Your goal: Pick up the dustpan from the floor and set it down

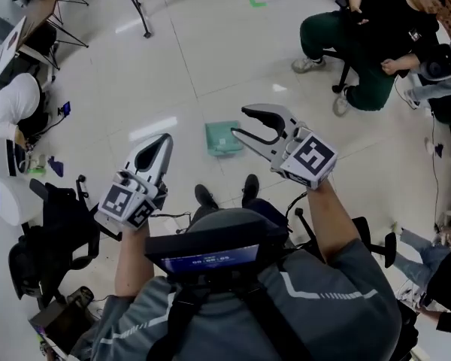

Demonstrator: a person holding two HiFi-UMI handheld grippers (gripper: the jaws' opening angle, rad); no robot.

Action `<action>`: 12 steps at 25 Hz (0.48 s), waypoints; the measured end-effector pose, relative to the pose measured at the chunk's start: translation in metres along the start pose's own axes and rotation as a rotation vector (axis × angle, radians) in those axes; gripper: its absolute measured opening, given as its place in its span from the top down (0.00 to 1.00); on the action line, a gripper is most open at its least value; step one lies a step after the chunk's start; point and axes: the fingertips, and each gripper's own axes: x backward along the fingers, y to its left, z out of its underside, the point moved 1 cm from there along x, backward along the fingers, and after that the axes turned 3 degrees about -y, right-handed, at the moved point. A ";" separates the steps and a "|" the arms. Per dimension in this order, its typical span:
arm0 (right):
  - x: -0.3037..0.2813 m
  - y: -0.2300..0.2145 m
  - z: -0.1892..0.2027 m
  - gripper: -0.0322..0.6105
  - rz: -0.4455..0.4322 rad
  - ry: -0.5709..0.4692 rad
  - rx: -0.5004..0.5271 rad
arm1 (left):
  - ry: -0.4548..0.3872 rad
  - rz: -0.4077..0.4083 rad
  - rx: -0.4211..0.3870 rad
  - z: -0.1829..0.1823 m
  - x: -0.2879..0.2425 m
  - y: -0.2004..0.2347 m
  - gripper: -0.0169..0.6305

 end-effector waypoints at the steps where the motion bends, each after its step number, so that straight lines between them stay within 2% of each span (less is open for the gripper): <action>1: -0.007 0.002 0.017 0.65 -0.010 0.029 -0.001 | 0.021 0.009 -0.002 0.014 -0.002 0.005 0.94; 5: -0.033 -0.009 0.100 0.65 -0.040 0.124 -0.022 | 0.078 0.043 0.065 0.075 -0.021 0.029 0.94; 8: -0.048 -0.017 0.165 0.60 -0.064 0.194 -0.079 | 0.111 0.058 0.121 0.125 -0.034 0.045 0.94; 12: -0.065 -0.018 0.251 0.60 -0.114 0.305 -0.060 | 0.162 0.079 0.188 0.193 -0.046 0.056 0.94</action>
